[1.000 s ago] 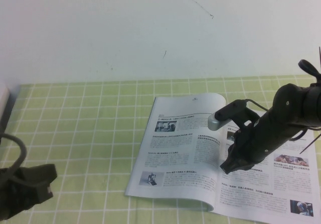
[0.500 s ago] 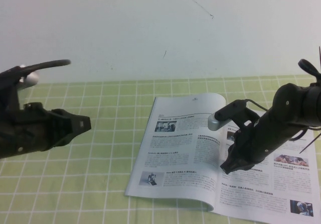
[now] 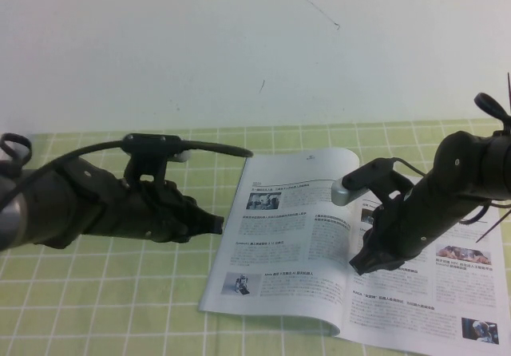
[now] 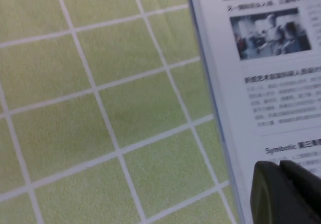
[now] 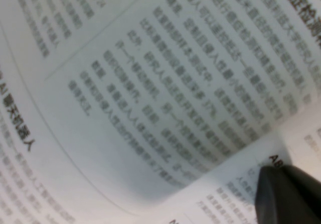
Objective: Close book
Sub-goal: 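Close the open booklet and leave it lying on the table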
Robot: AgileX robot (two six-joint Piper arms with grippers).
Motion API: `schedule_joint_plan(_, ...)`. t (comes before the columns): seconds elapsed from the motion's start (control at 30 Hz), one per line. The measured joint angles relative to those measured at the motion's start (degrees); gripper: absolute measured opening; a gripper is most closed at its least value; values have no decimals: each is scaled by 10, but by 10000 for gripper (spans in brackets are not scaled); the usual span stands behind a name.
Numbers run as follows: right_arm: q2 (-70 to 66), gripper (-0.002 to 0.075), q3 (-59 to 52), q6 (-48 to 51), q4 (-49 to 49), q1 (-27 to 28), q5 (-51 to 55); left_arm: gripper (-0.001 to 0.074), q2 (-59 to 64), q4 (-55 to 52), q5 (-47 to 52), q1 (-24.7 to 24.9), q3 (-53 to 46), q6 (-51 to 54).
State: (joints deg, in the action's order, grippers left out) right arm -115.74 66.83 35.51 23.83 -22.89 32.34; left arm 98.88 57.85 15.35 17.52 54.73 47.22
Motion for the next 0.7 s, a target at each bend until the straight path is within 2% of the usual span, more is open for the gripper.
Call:
schedule_joint_plan(0.3, 0, -3, 0, -3, 0, 0, 0, -4, 83, -15, -59, 61, 1, 1)
schedule_joint_plan(0.7, 0, -3, 0, -3, 0, 0, 1, -4, 88, -15, -111, 65, 7, 16)
